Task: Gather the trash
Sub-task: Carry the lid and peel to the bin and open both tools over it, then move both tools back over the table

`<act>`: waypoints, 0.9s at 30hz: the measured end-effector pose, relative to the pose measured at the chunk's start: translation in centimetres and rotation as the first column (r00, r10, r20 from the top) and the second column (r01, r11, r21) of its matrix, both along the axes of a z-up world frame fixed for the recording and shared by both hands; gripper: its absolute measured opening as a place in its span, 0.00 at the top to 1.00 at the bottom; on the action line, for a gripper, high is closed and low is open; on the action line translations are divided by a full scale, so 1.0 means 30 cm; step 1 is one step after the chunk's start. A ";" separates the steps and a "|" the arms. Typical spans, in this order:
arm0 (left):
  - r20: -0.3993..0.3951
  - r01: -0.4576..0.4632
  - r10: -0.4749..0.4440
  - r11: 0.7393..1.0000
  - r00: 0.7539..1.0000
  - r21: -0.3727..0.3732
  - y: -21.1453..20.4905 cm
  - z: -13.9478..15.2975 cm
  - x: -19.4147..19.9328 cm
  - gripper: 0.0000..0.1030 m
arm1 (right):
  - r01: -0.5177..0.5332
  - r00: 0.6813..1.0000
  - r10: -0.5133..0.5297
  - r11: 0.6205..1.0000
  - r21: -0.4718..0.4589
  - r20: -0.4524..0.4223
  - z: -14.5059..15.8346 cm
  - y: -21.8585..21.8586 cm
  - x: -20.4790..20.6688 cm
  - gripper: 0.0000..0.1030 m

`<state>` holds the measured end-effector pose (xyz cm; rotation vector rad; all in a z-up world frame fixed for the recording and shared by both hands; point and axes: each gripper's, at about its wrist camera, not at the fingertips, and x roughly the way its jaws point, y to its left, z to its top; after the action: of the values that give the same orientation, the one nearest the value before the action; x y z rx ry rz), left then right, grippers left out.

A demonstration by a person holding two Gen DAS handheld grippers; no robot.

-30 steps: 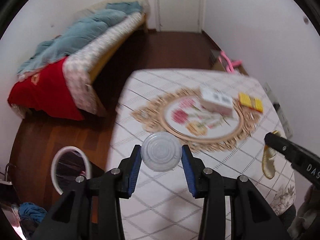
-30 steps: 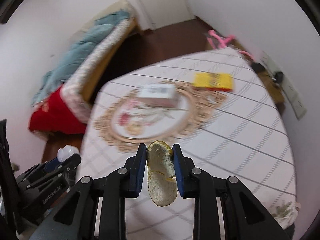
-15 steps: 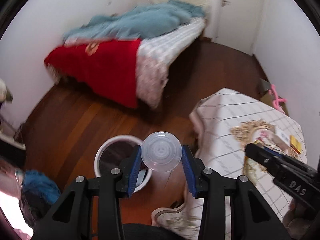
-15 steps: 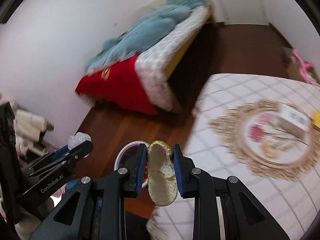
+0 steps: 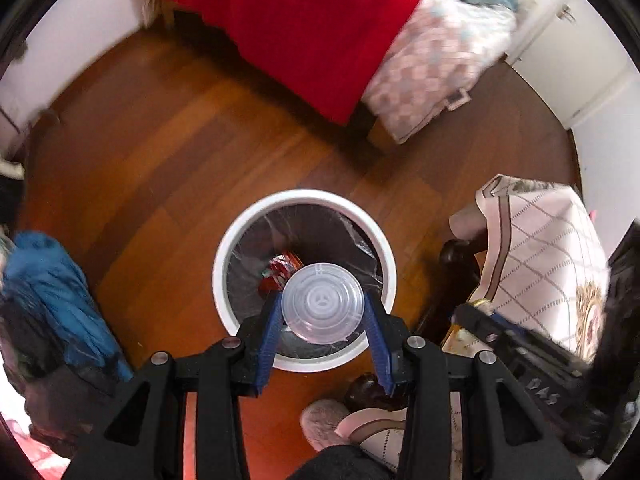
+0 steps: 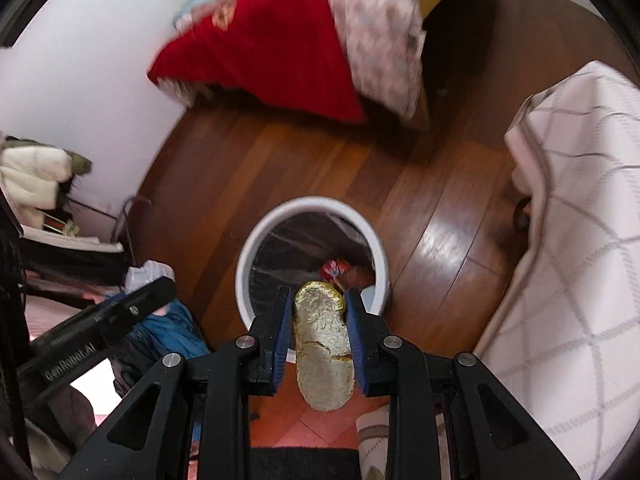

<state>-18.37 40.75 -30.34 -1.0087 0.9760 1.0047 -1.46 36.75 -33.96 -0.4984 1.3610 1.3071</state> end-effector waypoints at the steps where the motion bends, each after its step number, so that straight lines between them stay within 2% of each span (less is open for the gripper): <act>1: 0.008 -0.007 0.007 1.000 1.000 -0.030 0.027 -0.031 -0.011 0.64 | -0.004 1.000 0.004 1.000 -0.021 -0.007 -0.041 0.024 -0.007 0.73; 4: 0.004 -0.032 0.032 0.997 0.999 -0.070 0.077 -0.084 -0.024 0.64 | -0.013 1.000 0.011 0.997 -0.075 -0.015 -0.127 0.098 -0.025 0.73; 5: 0.004 -0.038 0.039 0.996 0.999 -0.080 0.092 -0.099 -0.030 0.59 | -0.020 0.999 0.017 0.995 -0.095 -0.033 -0.159 0.123 -0.029 0.72; 6: 0.006 -0.044 0.045 0.995 0.999 -0.090 0.106 -0.113 -0.034 0.47 | -0.019 0.999 0.015 0.994 -0.109 -0.037 -0.181 0.142 -0.028 0.72; 7: 0.011 -0.051 0.053 0.994 0.999 -0.096 0.115 -0.117 -0.045 0.39 | -0.018 0.999 0.013 0.993 -0.117 -0.040 -0.200 0.150 -0.027 0.71; 8: 0.017 -0.064 0.066 0.993 0.998 -0.097 0.122 -0.124 -0.053 0.23 | -0.023 0.999 0.017 0.992 -0.126 -0.050 -0.223 0.161 -0.024 0.68; 9: 0.017 -0.071 0.073 0.993 0.997 -0.097 0.131 -0.128 -0.059 0.12 | -0.027 0.998 0.019 0.990 -0.135 -0.063 -0.241 0.174 -0.025 0.66; 11: 0.001 -0.083 0.083 0.991 0.997 -0.101 0.138 -0.138 -0.073 0.06 | -0.034 0.998 0.024 0.989 -0.146 -0.066 -0.258 0.178 -0.025 0.48; 15: -0.039 -0.098 0.095 0.991 0.995 -0.093 0.126 -0.143 -0.105 0.06 | -0.057 0.998 0.053 0.986 -0.159 -0.026 -0.261 0.184 -0.033 0.29; 17: -0.059 -0.102 0.098 0.992 0.993 -0.070 0.104 -0.130 -0.115 0.02 | -0.061 0.998 0.061 0.985 -0.162 -0.007 -0.248 0.177 -0.030 0.06; 18: -0.079 -0.105 0.100 0.993 0.992 -0.055 0.088 -0.120 -0.119 0.00 | -0.063 0.998 0.066 0.984 -0.166 0.013 -0.233 0.171 -0.032 0.01; 22: -0.148 -0.099 0.102 0.995 0.984 0.024 0.018 -0.066 -0.131 0.00 | -0.077 0.983 0.105 0.981 -0.179 0.151 -0.173 0.130 -0.050 0.00; 27: -0.191 -0.073 0.090 0.993 0.977 0.095 -0.081 0.007 -0.143 0.00 | -0.107 0.963 0.143 0.981 -0.163 0.230 -0.093 0.057 -0.074 0.00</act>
<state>-22.65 38.31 -30.13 -0.8946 1.0479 1.2225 -3.67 38.44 -36.75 -0.8310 1.2437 1.2061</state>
